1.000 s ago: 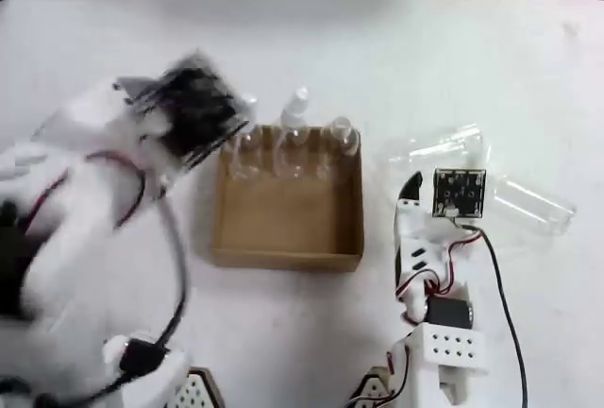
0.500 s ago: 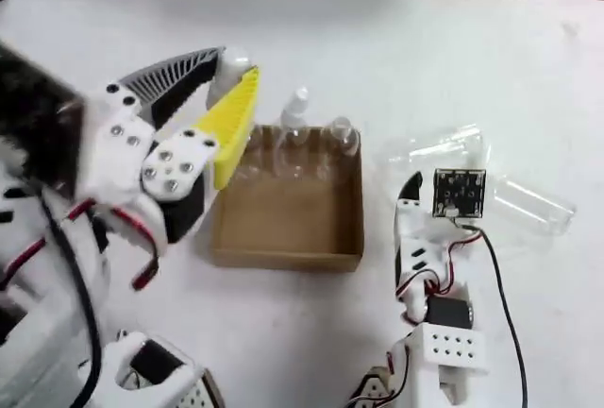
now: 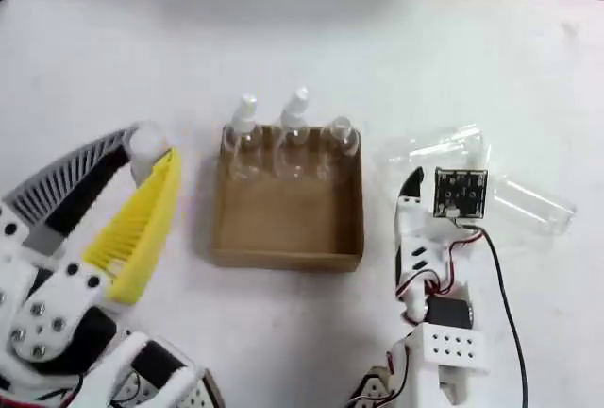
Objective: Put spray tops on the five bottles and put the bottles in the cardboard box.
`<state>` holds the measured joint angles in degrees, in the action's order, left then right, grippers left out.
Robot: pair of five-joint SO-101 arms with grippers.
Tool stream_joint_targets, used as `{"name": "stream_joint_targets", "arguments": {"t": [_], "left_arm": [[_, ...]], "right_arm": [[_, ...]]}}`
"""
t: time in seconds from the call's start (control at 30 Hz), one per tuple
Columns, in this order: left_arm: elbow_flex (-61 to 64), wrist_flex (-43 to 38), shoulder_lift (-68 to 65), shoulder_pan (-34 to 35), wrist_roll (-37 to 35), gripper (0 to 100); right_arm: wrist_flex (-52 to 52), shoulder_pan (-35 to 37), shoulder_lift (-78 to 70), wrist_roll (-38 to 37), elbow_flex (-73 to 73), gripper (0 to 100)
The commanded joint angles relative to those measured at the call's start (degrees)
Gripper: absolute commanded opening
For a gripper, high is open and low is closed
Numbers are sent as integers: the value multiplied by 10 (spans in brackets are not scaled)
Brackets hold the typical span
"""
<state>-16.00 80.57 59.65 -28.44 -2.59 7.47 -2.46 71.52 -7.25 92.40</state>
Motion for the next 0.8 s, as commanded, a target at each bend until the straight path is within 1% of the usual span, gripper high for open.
{"name": "stream_joint_targets", "arguments": {"t": [0.0, 0.07, 0.13, 0.2, 0.27, 0.33, 0.43, 0.53, 0.67, 0.77], "left_arm": [[301, -238, 117, -6, -13, 23], [440, -397, 151, -6, -14, 24], [548, -553, 160, -6, -14, 24], [615, -689, 142, -6, -14, 24], [639, -778, 93, -6, -16, 24], [613, -806, 7, -5, -42, 24], [523, -807, -147, -1, -84, 24], [440, -808, -276, -1, -76, 24], [379, -808, -373, 10, -77, 24], [354, -809, -412, 15, -78, 24]], "right_arm": [[-14, 0, 7, -9, -3, 74], [-12, 0, 7, -9, -3, 74], [-12, -2, 7, -9, -3, 74], [-11, -3, 7, -9, -2, 74], [-11, -3, 7, -9, -2, 74], [-11, -3, 7, -9, -2, 74], [-11, -3, 7, -9, -2, 74], [-12, -4, 7, -9, -2, 74], [-12, -4, 7, -9, -2, 74], [-12, -4, 7, -9, -2, 74]]}}
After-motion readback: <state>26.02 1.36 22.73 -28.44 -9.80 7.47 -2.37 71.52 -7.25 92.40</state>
